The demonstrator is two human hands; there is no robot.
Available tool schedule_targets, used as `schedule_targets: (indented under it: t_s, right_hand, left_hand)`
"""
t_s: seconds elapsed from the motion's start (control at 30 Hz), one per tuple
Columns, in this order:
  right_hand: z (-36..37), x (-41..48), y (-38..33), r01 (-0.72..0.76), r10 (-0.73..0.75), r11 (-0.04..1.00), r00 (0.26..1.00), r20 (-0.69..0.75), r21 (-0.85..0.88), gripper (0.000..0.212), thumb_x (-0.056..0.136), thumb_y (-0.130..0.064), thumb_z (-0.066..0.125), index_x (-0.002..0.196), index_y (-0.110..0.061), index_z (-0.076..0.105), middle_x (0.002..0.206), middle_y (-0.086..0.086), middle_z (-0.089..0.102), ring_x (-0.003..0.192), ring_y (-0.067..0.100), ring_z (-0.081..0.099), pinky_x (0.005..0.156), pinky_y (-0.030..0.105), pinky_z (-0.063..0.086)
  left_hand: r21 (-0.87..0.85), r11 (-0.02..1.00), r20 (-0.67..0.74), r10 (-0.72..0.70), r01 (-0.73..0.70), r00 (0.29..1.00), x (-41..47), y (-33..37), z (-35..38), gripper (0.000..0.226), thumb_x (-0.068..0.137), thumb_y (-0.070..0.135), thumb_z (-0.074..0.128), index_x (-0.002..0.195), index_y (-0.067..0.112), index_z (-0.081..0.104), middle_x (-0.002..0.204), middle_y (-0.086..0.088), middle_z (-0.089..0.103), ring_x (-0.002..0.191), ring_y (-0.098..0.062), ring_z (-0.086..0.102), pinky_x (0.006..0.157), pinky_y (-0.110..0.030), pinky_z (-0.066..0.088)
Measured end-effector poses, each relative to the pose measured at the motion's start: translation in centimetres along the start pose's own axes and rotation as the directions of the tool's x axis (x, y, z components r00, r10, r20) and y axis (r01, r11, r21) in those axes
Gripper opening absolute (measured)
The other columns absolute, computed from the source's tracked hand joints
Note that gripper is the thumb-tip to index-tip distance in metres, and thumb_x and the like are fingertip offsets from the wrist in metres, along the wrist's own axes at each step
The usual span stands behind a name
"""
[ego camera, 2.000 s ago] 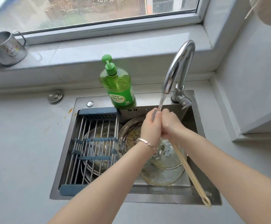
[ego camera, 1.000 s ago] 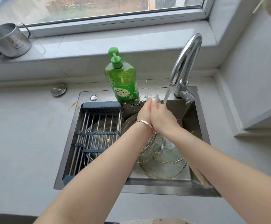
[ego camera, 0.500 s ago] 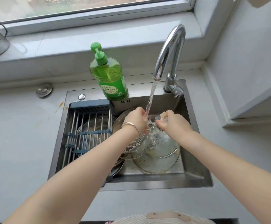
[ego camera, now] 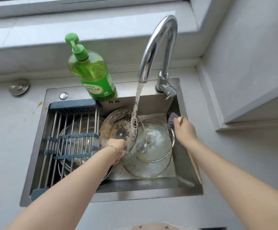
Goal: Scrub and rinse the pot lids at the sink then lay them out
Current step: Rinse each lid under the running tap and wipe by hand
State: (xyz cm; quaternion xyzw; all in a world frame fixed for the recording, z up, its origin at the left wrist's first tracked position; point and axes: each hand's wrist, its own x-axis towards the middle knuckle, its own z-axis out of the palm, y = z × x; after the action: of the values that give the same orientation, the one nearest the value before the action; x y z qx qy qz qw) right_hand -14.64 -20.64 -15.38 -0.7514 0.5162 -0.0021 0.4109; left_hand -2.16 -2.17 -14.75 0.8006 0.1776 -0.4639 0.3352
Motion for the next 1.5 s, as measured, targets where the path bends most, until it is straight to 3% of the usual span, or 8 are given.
schedule_targets:
  t_s: [0.33, 0.53, 0.63, 0.77, 0.87, 1.17, 1.3, 1.5]
  right_hand:
    - [-3.1, 6.3, 1.6, -0.188, 0.181, 0.982, 0.942, -0.283, 0.002, 0.039, 0.101, -0.017, 0.028, 0.124, 0.008, 0.047, 0.127, 0.03, 0.046, 0.119, 0.037, 0.04, 0.095, 0.036, 0.029]
    - [-2.4, 2.8, 0.3, -0.045, -0.013, 0.989, 0.927, -0.375, -0.143, 0.053, 0.085, -0.006, 0.052, 0.134, 0.003, 0.038, 0.135, 0.024, 0.032, 0.123, 0.04, 0.03, 0.105, 0.042, 0.023]
    - [-1.5, 0.1, -1.1, 0.1, -0.129, 0.987, 0.961, -0.245, -0.128, 0.05, 0.084, -0.004, 0.053, 0.133, -0.003, 0.042, 0.136, 0.02, 0.031, 0.127, 0.036, 0.026, 0.109, 0.04, 0.019]
    - [0.0, -1.9, -2.2, 0.213, -0.221, 0.969, 0.974, -0.054, -0.122, 0.04, 0.087, -0.005, 0.052, 0.127, -0.007, 0.051, 0.128, 0.015, 0.037, 0.126, 0.029, 0.029, 0.106, 0.028, 0.021]
    - [1.0, -3.2, -3.0, 0.254, -0.255, 0.958, 0.967, 0.009, -0.135, 0.036, 0.089, -0.006, 0.05, 0.125, -0.01, 0.053, 0.126, 0.011, 0.04, 0.125, 0.025, 0.032, 0.098, 0.02, 0.023]
    - [0.0, -5.8, -5.0, 0.463, -0.375, 0.846, 0.87, 0.321, -0.265, 0.035, 0.095, -0.019, 0.046, 0.129, -0.012, 0.054, 0.131, 0.001, 0.054, 0.123, 0.015, 0.047, 0.097, 0.022, 0.034]
    - [0.5, -7.2, -2.8, 0.467, -0.123, 0.758, 0.788, 0.604, -0.456, 0.067, 0.096, -0.049, 0.036, 0.15, -0.014, 0.017, 0.157, 0.003, 0.015, 0.144, 0.017, 0.015, 0.115, 0.03, 0.015]
    - [5.4, -9.6, -4.5, 0.73, -0.468, 0.615, 0.642, 0.608, -0.297, 0.083, 0.08, -0.073, 0.008, 0.142, -0.027, -0.021, 0.148, -0.006, -0.033, 0.137, 0.012, -0.032, 0.116, 0.036, -0.013]
  left_hand:
    - [-0.567, 0.762, 0.069, -0.335, 0.313, 0.94, 2.1, 0.0, 1.5, 0.028, 0.099, 0.01, 0.038, 0.124, 0.001, 0.047, 0.109, -0.016, 0.054, 0.102, -0.033, 0.056, 0.075, -0.032, 0.054]
    - [-0.692, 0.53, 0.298, -0.408, 0.49, 0.863, 4.6, -3.0, 1.4, 0.037, 0.098, 0.019, 0.044, 0.132, 0.003, 0.044, 0.072, -0.017, 0.064, 0.033, -0.026, 0.058, 0.021, -0.026, 0.037]
    - [-0.699, 0.498, 0.343, -0.396, 0.513, 0.852, 4.8, -3.4, 1.4, 0.029, 0.099, 0.017, 0.041, 0.118, -0.001, 0.055, 0.086, -0.021, 0.07, 0.044, -0.024, 0.065, 0.02, -0.027, 0.037]
    - [-0.765, 0.477, 0.265, -0.378, 0.432, 0.887, 2.5, -2.1, 1.6, 0.035, 0.101, 0.005, 0.024, 0.127, -0.011, 0.042, 0.111, -0.029, 0.057, 0.105, -0.035, 0.06, 0.096, -0.024, 0.044]
    - [-0.768, 0.431, 0.34, -0.354, 0.475, 0.871, 1.0, -1.8, 1.8, 0.033, 0.099, -0.003, 0.022, 0.103, -0.017, 0.052, 0.099, -0.028, 0.057, 0.123, -0.033, 0.05, 0.107, -0.03, 0.034]
    - [-0.53, 0.767, 0.391, -0.157, 0.361, 0.907, -5.5, -1.8, 0.2, 0.027, 0.089, -0.01, 0.026, 0.11, -0.005, 0.043, 0.11, -0.027, 0.057, 0.099, -0.045, 0.059, 0.081, -0.056, 0.05]
    - [-0.286, 0.958, 0.224, 0.098, -0.031, 0.97, -5.7, -2.6, -2.5, 0.038, 0.085, -0.009, 0.037, 0.114, 0.015, 0.042, 0.104, -0.022, 0.061, 0.073, -0.04, 0.067, 0.06, -0.059, 0.054]
    - [-0.283, 0.929, 0.221, 0.305, -0.238, 0.926, -8.6, -1.3, -4.9, 0.047, 0.082, -0.013, 0.034, 0.108, 0.024, 0.048, 0.106, -0.017, 0.061, 0.085, -0.041, 0.064, 0.059, -0.055, 0.056]
